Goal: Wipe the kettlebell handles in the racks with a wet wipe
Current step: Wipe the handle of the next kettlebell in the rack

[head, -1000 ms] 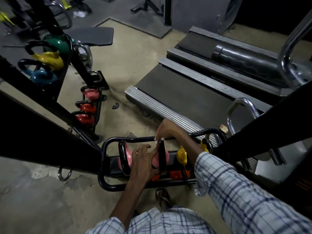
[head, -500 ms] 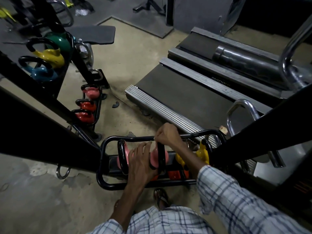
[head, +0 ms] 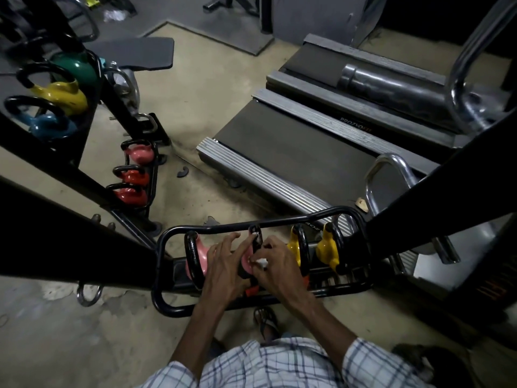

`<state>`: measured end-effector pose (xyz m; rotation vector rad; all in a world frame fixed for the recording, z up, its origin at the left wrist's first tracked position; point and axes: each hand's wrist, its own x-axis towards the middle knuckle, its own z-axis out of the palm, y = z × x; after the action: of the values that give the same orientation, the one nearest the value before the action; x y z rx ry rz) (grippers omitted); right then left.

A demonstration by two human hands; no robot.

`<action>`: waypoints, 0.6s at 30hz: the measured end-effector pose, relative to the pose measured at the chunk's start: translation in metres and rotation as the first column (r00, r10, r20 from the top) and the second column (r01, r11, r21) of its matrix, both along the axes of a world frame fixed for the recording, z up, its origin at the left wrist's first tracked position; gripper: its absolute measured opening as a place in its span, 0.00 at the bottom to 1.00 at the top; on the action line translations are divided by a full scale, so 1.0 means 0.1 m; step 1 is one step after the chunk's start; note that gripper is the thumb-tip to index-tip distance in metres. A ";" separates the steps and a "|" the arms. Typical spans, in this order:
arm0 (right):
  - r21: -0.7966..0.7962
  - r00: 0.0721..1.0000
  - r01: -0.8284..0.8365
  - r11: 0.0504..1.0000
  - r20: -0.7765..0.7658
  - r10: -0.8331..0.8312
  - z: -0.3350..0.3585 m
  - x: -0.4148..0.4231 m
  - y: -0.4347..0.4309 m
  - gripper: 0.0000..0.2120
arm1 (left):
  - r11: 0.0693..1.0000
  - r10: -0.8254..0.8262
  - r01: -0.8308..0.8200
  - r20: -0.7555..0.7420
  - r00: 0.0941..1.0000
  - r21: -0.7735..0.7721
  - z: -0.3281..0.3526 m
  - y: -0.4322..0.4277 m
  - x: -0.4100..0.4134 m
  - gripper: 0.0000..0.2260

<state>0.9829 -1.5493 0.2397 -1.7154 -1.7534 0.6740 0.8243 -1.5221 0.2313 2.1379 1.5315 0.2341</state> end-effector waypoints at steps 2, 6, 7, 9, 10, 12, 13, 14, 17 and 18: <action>0.034 1.000 0.001 0.999 0.011 -0.001 0.04 -0.01 0.00 0.01 | 1.000 -0.028 0.028 -0.024 0.999 -0.009 0.03 0.05 -0.05 0.44; 0.058 0.997 -0.059 0.997 0.054 0.056 -0.03 -0.01 -0.14 0.04 | 0.998 -0.056 0.055 -0.070 0.996 -0.023 0.12 0.09 -0.10 0.46; 0.036 0.997 -0.057 0.998 0.057 0.055 -0.06 -0.01 -0.19 0.04 | 0.998 -0.065 0.063 -0.090 0.994 -0.025 0.14 0.08 -0.09 0.47; 0.010 1.000 -0.026 1.000 0.006 0.026 -0.11 0.01 -0.28 0.04 | 0.997 -0.078 0.074 -0.127 0.989 -0.037 0.16 0.07 -0.07 0.49; 0.000 0.999 -0.004 1.000 -0.050 0.004 -0.14 0.03 -0.32 0.05 | 0.997 -0.079 0.075 -0.134 0.988 -0.037 0.16 0.07 -0.07 0.50; -0.044 0.982 0.047 0.998 -0.181 -0.054 -0.17 0.05 -0.36 0.06 | 0.997 -0.073 0.070 -0.134 0.988 -0.027 0.14 0.06 -0.08 0.51; -0.090 0.965 0.079 0.993 -0.245 -0.099 -0.21 0.06 -0.37 0.07 | 0.998 -0.068 0.066 -0.132 0.989 -0.022 0.14 0.06 -0.08 0.51; -0.152 0.939 0.112 0.982 -0.307 -0.155 -0.23 0.07 -0.38 0.09 | 0.998 -0.065 0.063 -0.126 0.990 -0.022 0.13 0.06 -0.09 0.52; -0.357 0.782 0.163 0.920 -0.522 -0.341 -0.26 0.11 -0.37 0.08 | 0.998 -0.064 0.062 -0.110 0.992 -0.022 0.12 0.08 -0.08 0.51; -0.403 0.715 0.157 0.902 -0.584 -0.385 -0.27 0.12 -0.36 0.07 | 0.998 -0.055 0.053 -0.103 0.993 -0.022 0.12 0.09 -0.07 0.52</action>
<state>0.9946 -1.5856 0.2129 -1.6117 -0.9002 1.2958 0.8170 -1.5133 0.2434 2.2033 1.5233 0.0908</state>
